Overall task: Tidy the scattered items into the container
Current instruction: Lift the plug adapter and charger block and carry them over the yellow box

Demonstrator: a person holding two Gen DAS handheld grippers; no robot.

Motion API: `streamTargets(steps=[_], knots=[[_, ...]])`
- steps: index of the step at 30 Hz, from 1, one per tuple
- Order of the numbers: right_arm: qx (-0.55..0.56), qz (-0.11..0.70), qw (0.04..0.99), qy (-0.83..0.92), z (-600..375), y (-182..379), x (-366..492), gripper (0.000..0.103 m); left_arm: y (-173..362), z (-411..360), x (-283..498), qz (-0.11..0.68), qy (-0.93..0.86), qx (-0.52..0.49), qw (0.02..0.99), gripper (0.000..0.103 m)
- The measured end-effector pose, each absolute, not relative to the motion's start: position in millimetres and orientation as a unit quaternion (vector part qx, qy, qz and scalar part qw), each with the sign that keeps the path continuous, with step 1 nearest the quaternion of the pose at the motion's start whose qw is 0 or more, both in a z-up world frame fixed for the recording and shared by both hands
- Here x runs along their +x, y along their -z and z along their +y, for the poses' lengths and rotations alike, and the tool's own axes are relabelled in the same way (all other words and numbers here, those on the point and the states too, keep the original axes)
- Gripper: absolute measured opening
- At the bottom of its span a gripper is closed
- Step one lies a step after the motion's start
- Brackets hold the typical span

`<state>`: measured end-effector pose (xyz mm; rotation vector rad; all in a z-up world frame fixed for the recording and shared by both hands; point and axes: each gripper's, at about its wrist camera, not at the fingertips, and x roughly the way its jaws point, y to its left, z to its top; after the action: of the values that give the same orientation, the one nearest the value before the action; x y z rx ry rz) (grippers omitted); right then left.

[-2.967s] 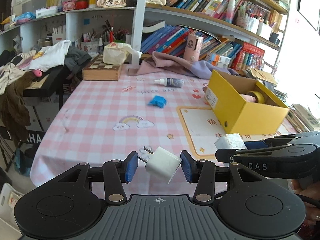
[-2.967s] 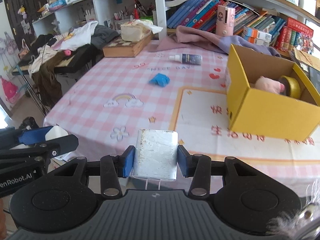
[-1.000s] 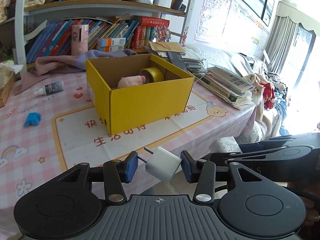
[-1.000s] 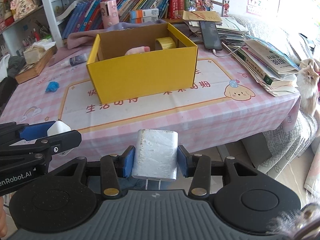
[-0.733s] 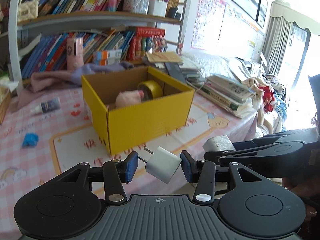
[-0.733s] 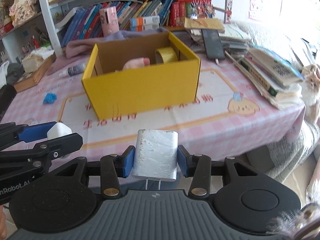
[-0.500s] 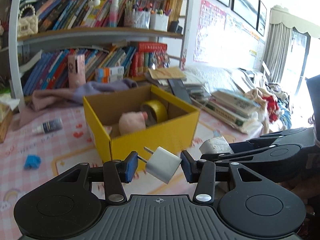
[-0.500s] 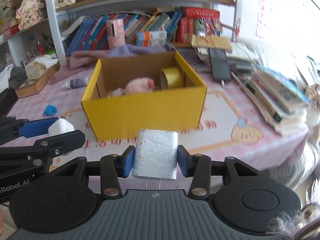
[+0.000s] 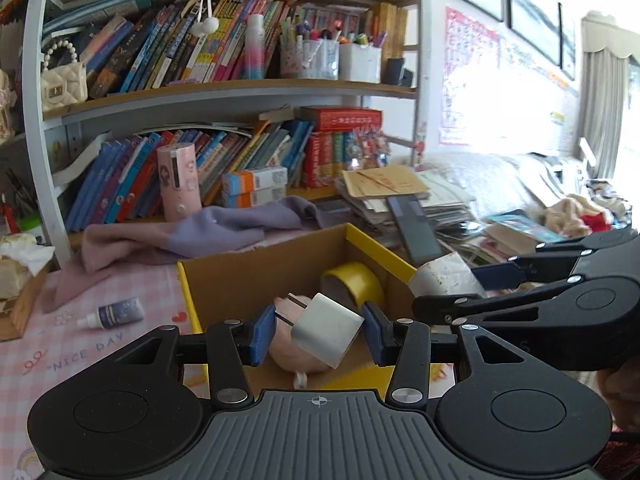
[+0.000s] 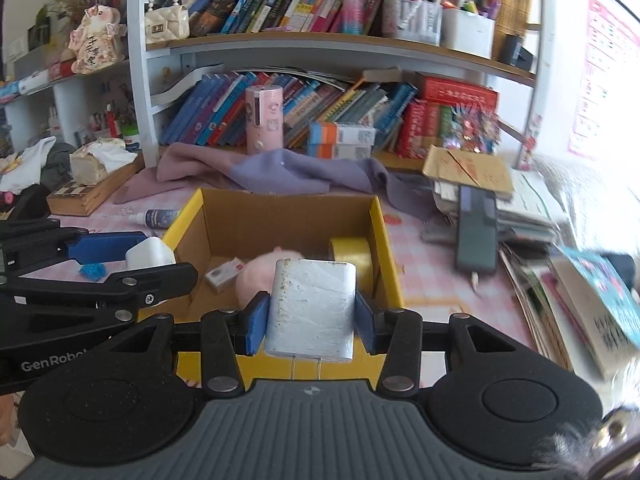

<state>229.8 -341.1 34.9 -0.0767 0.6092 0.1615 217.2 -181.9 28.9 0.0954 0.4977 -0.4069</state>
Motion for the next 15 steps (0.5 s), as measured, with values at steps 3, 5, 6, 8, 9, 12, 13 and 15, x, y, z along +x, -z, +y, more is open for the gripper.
streamTargets(steps=[3,5,6,8,9,12,13,15], knots=[[-0.056,0.311,0.943,-0.103,-348,-30,257,0.043,-24,-190,236,0.261,0.184,0.045,0.947,0.045],[-0.061,0.325,0.936,-0.123,-351,-25,274,0.043,-18,-193,250,0.284,0.174,0.033,0.942,0.045],[-0.062,0.332,0.932,-0.133,-353,-22,283,0.043,-14,-192,258,0.298,0.17,0.023,0.939,0.045],[-0.054,0.347,0.924,-0.152,-357,-16,298,0.043,-7,-188,272,0.323,0.159,0.005,0.933,0.045],[-0.048,0.355,0.919,-0.164,-360,-13,307,0.043,-3,-186,280,0.337,0.152,-0.002,0.929,0.045],[-0.057,0.369,0.909,-0.185,-360,-5,324,0.043,6,-184,297,0.367,0.138,0.002,0.92,0.045],[-0.065,0.372,0.906,-0.192,-359,-2,329,0.043,9,-186,302,0.376,0.137,0.009,0.916,0.045],[-0.079,0.382,0.897,-0.207,-357,4,340,0.043,13,-191,311,0.391,0.139,0.028,0.91,0.045]])
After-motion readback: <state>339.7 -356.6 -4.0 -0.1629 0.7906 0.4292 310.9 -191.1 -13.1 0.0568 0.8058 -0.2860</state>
